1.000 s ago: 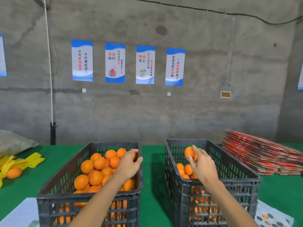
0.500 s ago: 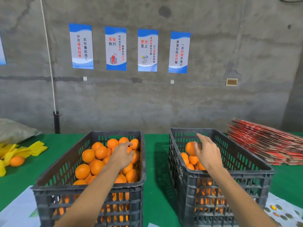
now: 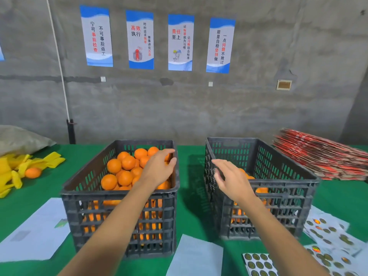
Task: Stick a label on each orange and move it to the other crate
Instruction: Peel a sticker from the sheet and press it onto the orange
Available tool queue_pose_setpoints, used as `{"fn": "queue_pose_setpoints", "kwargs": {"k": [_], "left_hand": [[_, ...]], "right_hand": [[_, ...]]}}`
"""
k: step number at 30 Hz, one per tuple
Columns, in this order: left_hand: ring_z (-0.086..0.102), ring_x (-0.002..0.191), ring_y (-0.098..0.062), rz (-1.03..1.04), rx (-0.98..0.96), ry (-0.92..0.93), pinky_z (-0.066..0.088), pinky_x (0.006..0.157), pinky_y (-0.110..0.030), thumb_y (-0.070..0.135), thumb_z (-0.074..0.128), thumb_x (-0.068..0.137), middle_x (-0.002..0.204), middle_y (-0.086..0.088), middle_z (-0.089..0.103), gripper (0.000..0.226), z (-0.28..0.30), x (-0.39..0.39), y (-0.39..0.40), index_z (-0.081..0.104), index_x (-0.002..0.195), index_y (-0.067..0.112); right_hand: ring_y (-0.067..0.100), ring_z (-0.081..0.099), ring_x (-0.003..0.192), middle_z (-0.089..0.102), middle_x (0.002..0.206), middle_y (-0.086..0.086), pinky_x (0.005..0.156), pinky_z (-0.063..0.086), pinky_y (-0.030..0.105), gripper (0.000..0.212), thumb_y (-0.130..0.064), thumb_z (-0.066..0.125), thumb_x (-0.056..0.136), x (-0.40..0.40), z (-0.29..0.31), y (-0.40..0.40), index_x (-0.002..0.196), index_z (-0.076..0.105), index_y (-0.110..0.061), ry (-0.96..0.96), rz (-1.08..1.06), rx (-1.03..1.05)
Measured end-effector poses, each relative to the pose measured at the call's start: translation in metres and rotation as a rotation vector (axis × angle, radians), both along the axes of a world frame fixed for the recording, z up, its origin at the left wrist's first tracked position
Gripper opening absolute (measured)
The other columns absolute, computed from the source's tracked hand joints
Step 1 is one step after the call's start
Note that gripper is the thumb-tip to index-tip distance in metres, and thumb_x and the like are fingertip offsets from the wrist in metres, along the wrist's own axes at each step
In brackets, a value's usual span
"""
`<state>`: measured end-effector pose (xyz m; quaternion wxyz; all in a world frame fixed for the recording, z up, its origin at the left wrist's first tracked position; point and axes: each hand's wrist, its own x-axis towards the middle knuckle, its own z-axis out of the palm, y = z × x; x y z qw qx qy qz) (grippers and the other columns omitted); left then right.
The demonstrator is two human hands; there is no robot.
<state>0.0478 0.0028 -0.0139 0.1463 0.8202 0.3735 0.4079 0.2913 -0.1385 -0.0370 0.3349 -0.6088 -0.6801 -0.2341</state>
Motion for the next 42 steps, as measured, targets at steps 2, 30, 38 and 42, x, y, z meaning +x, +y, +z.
{"fn": "queue_pose_setpoints", "kwargs": {"k": [2, 30, 38, 42], "left_hand": [[0.058, 0.128, -0.019, -0.058, 0.076, -0.034, 0.044, 0.108, -0.033, 0.029, 0.061, 0.1, 0.138, -0.001, 0.065, 0.038, -0.006, 0.003, -0.025, 0.063, 0.137, 0.021], [0.038, 0.148, -0.019, -0.018, -0.496, 0.271, 0.031, 0.123, -0.037, 0.033, 0.06, 0.101, 0.161, 0.001, 0.041, 0.06, -0.247, -0.022, -0.195, 0.041, 0.156, 0.017], [0.059, 0.075, 0.017, -0.087, -0.546, -0.058, 0.046, 0.066, -0.003, 0.023, 0.061, 0.101, 0.137, 0.006, 0.062, 0.039, -0.225, 0.008, -0.199, 0.059, 0.139, 0.024], [0.055, 0.117, 0.006, -0.216, -0.507, -0.176, 0.038, 0.094, -0.01, 0.023, 0.06, 0.101, 0.137, 0.016, 0.061, 0.032, -0.194, 0.061, -0.213, 0.064, 0.132, 0.026]], "right_hand": [[0.027, 0.068, 0.112, 0.071, 0.123, 0.009, 0.095, 0.057, 0.04, 0.034, -0.003, 0.069, 0.091, -0.016, -0.01, -0.007, 0.125, 0.069, -0.003, -0.036, 0.038, 0.043], [0.024, 0.023, 0.153, 0.03, 0.165, 0.006, 0.125, 0.016, 0.039, 0.066, -0.053, 0.033, 0.106, -0.097, -0.225, -0.116, 0.155, 0.037, -0.009, 0.27, -0.307, -0.711], [0.029, 0.066, 0.104, 0.072, 0.116, 0.007, 0.086, 0.054, 0.041, 0.031, -0.03, 0.051, 0.103, -0.085, -0.182, -0.132, 0.126, 0.069, -0.019, 0.555, -0.165, -0.437], [0.023, 0.064, 0.119, 0.069, 0.131, 0.006, 0.1, 0.051, 0.036, 0.037, -0.03, 0.052, 0.105, -0.043, -0.153, -0.158, 0.135, 0.064, -0.011, 0.607, -0.193, -0.261]]}}
